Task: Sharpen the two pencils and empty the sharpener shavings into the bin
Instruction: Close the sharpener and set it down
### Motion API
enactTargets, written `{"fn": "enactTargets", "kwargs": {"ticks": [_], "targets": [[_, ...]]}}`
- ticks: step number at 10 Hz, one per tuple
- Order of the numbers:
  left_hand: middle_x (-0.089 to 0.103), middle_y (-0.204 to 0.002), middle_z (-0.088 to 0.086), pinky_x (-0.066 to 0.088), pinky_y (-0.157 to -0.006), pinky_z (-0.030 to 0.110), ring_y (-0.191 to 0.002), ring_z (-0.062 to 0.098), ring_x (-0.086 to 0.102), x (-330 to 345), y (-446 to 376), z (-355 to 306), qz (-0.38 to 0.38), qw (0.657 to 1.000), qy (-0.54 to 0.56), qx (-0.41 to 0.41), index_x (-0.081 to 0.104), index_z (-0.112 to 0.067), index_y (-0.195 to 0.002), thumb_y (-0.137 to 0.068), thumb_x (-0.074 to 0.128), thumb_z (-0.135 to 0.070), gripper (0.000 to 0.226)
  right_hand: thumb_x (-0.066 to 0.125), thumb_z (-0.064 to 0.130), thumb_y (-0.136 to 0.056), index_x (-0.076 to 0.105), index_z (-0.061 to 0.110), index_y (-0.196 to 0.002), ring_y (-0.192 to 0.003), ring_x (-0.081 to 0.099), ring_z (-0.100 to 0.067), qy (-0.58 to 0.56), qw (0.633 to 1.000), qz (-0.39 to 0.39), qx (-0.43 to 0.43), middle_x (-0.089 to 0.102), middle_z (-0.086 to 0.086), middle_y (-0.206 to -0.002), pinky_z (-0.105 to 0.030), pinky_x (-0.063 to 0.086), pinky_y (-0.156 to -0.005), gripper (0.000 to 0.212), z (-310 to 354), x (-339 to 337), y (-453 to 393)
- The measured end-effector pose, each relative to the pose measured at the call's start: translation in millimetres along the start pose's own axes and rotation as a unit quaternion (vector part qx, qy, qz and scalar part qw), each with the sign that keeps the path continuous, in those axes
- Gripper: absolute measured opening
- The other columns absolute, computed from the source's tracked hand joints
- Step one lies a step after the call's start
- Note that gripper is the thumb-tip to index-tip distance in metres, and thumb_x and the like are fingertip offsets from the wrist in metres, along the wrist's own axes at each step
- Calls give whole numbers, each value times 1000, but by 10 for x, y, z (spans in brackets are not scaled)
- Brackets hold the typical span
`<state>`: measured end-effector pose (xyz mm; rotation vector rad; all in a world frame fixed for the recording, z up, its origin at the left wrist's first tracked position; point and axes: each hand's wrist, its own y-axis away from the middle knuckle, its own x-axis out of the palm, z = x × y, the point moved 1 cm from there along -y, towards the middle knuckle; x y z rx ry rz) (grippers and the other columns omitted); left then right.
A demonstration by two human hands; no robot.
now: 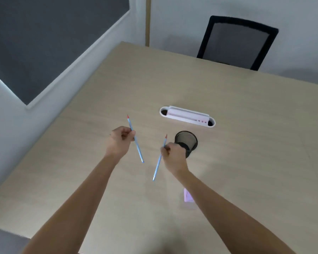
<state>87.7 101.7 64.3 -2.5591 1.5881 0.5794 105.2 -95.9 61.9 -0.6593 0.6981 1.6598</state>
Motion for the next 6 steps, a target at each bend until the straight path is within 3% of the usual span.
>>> {"fn": "enactTargets", "kwargs": {"ticks": [1, 2, 3, 5, 6], "targets": [[68, -69, 0, 52, -63, 21, -57, -2, 66, 449, -189, -424, 28, 997, 52, 50, 60, -21, -73, -89, 62, -10, 19, 61, 16, -86, 62, 10, -71, -54, 48, -16, -50, 983, -169, -44, 59, 0, -60, -17, 30, -53, 16, -98, -831, -252], [68, -76, 11, 53, -69, 30, -69, 18, 66, 959, -264, -645, 55, 994, 65, 62, 64, -8, -82, -88, 63, -7, 6, 62, 20, -86, 66, 11, -74, -60, 48, -17, -46, 969, -241, -14, 54, 0, -64, -22, 30, -56, 15, -296, -1202, -504], [70, -85, 14, 52, -79, 35, -76, 20, 62, 1381, -264, -602, 50, 997, 20, 49, 69, -2, -87, -85, 67, -11, 9, 62, 18, -85, 69, 6, -76, -69, 49, -20, -11, 981, -195, 25, 56, -8, -72, -28, 34, -63, 16, -521, -1076, -674], [68, -108, 6, 47, -79, 26, -96, 23, 63, 1715, -247, -359, 66, 986, -150, 10, 74, -15, -93, -82, 71, -29, 18, 62, 22, -86, 72, 7, -87, -83, 62, -31, 30, 993, -92, 72, 68, -18, -89, -25, 37, -67, 18, -772, -689, -770], [70, -106, 2, 51, -77, 27, -93, 20, 65, 1738, -241, -370, 70, 983, -169, 4, 75, -18, -89, -78, 74, -35, 21, 64, 24, -85, 71, 8, -86, -82, 62, -28, 13, 992, -84, 90, 70, -14, -89, -25, 39, -67, 17, -794, -658, -787]]}}
